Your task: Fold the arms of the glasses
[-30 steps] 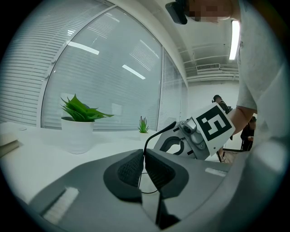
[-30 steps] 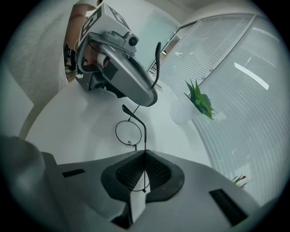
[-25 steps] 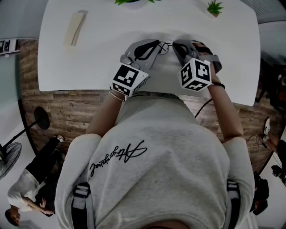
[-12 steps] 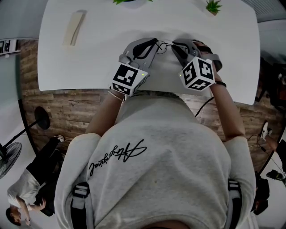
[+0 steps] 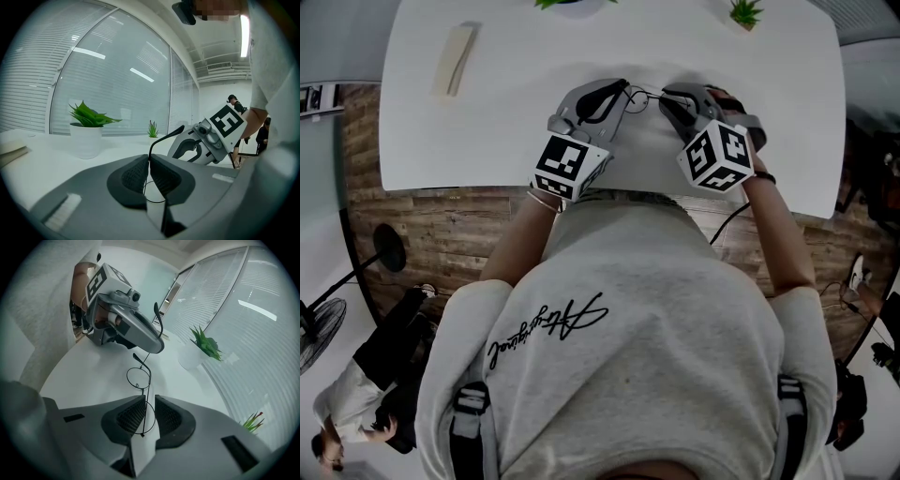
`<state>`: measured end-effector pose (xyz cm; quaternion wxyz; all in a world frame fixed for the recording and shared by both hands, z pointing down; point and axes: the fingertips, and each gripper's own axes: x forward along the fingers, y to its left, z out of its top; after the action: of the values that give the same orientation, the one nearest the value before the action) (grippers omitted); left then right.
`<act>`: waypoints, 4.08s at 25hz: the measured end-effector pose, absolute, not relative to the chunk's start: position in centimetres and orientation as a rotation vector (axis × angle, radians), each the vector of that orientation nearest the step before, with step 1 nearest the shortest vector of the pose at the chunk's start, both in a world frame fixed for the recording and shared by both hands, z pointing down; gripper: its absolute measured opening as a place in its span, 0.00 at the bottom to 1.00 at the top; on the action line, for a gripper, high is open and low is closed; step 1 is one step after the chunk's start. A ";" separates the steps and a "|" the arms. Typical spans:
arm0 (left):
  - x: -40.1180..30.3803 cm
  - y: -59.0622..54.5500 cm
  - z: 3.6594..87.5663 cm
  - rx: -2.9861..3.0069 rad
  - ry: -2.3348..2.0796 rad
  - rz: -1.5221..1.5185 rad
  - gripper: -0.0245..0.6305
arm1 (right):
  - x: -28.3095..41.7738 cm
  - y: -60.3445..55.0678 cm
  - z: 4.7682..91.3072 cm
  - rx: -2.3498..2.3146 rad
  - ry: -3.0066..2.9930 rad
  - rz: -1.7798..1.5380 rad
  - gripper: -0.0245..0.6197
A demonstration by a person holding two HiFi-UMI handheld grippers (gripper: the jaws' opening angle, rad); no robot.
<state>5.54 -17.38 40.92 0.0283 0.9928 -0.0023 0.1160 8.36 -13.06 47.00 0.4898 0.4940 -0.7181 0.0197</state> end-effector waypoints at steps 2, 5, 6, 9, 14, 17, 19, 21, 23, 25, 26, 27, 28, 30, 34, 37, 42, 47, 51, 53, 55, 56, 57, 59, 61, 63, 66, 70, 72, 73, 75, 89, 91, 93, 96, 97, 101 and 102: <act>5.6 -17.3 40.9 3.064 -0.011 0.356 0.05 | 8.3 -12.9 47.0 1.199 -1.750 0.053 0.14; 5.5 -17.3 40.8 3.065 -0.015 0.356 0.05 | 8.3 -12.6 46.9 1.200 -1.758 0.057 0.12; 5.5 -17.3 40.8 3.064 -0.017 0.355 0.05 | 8.3 -12.5 46.8 1.199 -1.762 0.058 0.11; 5.5 -17.2 40.7 3.062 -0.021 0.354 0.05 | 8.3 -12.2 46.7 1.199 -1.771 0.061 0.09; 5.5 -17.2 40.7 3.062 -0.022 0.352 0.05 | 8.5 -11.9 46.9 1.205 -1.772 0.073 0.07; 5.5 -17.2 40.8 3.063 -0.022 0.356 0.05 | 8.6 -11.7 46.9 1.231 -1.785 0.093 0.07; 5.5 -17.2 40.8 3.062 -0.023 0.359 0.05 | 8.9 -11.5 46.6 1.274 -1.803 0.124 0.07; 5.5 -17.1 40.8 3.061 -0.025 0.360 0.05 | 9.2 -11.1 46.4 1.318 -1.822 0.160 0.08; 5.4 -17.1 40.8 3.062 -0.027 0.360 0.05 | 9.6 -10.6 46.4 1.347 -1.832 0.195 0.08; 5.3 -17.0 40.8 3.066 -0.029 0.358 0.05 | 10.1 -10.1 46.4 1.376 -1.836 0.228 0.08; 5.3 -17.1 40.8 3.066 -0.030 0.355 0.05 | 10.4 -9.9 46.4 1.395 -1.841 0.243 0.09; 5.3 -17.1 40.8 3.066 -0.033 0.354 0.05 | 10.7 -9.8 46.4 1.413 -1.847 0.258 0.09; 5.4 -17.1 40.8 3.066 -0.036 0.353 0.05 | 10.9 -9.6 46.3 1.428 -1.856 0.273 0.09; 5.4 -17.1 40.8 3.064 -0.045 0.352 0.05 | 11.2 -9.4 46.2 1.440 -1.874 0.302 0.09; 5.4 -17.0 40.9 3.071 -0.050 0.351 0.05 | 11.5 -8.9 46.4 1.423 -1.905 0.348 0.09; 5.4 -16.9 40.8 3.077 -0.053 0.354 0.05 | 11.6 -8.8 46.9 1.410 -1.931 0.383 0.09; 5.3 -16.8 40.8 3.086 -0.056 0.361 0.05 | 11.4 -8.8 47.4 1.377 -1.970 0.416 0.08; 5.2 -16.6 40.8 3.105 -0.034 0.382 0.05 | 11.5 -8.8 47.8 1.367 -1.996 0.449 0.07; 5.4 -16.3 40.4 3.163 0.009 0.404 0.05 | 11.3 -8.7 48.0 1.352 -1.987 0.432 0.06; 5.5 -16.2 40.3 3.190 0.022 0.418 0.05 | 11.3 -8.8 48.0 1.351 -1.984 0.434 0.06; 5.6 -16.0 40.1 3.220 0.031 0.429 0.05 | 11.3 -8.8 48.0 1.353 -1.982 0.443 0.06; 5.7 -15.9 40.0 3.234 0.036 0.434 0.05 | 11.3 -8.8 48.1 1.354 -1.982 0.447 0.06; 5.8 -15.8 39.9 3.247 0.040 0.437 0.05 | 11.3 -8.8 48.1 1.355 -1.981 0.449 0.06; 5.9 -15.7 39.7 3.267 0.049 0.440 0.05 | 11.3 -8.8 48.1 1.357 -1.979 0.454 0.05; 6.1 -15.7 39.5 3.279 0.055 0.441 0.05 | 11.3 -8.8 48.0 1.360 -1.978 0.466 0.05; 6.2 -15.7 39.3 3.285 0.058 0.439 0.05 | 11.3 -8.8 48.0 1.363 -1.977 0.482 0.05; 6.3 -15.7 39.3 3.297 0.062 0.444 0.06 | 11.3 -8.8 47.9 1.356 -1.970 0.475 0.05; 6.3 -15.4 39.1 3.335 0.091 0.461 0.06 | 11.2 -8.8 48.0 1.343 -1.956 0.458 0.05; 6.4 -15.3 39.0 3.354 0.101 0.472 0.06 | 11.3 -8.8 48.0 1.346 -1.958 0.460 0.05; 6.5 -15.2 38.9 3.363 0.103 0.476 0.06 | 11.3 -8.8 48.0 1.348 -1.960 0.462 0.05; 6.5 -15.1 38.7 3.380 0.106 0.478 0.06 | 11.3 -8.8 48.0 1.353 -1.963 0.467 0.05; 7.1 -13.9 38.9 3.512 0.180 0.578 0.06 | 11.3 -9.0 48.0 1.389 -1.956 0.493 0.05; 7.2 -13.8 38.9 3.517 0.191 0.586 0.06 | 11.3 -9.0 48.0 1.392 -1.956 0.493 0.05; 7.2 -13.6 39.1 3.521 0.206 0.600 0.05 | 11.3 -9.0 48.0 1.393 -1.955 0.493 0.05; 7.3 -13.3 39.3 3.530 0.223 0.624 0.05 | 11.2 -9.0 47.9 1.389 -1.946 0.480 0.05; 7.4 -13.2 39.4 3.533 0.230 0.631 0.05 | 11.2 -9.0 47.9 1.388 -1.943 0.476 0.05; 7.6 -12.9 39.9 3.541 0.257 0.661 0.05 | 11.2 -9.1 48.1 1.398 -1.940 0.480 0.05; 7.6 -12.8 40.1 3.540 0.261 0.667 0.05 | 11.3 -9.1 48.1 1.403 -1.941 0.483 0.05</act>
<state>7.57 -12.84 40.09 -0.2328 0.9532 0.0703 0.1796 11.26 -9.05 48.10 0.3421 0.5395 -0.7466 0.1859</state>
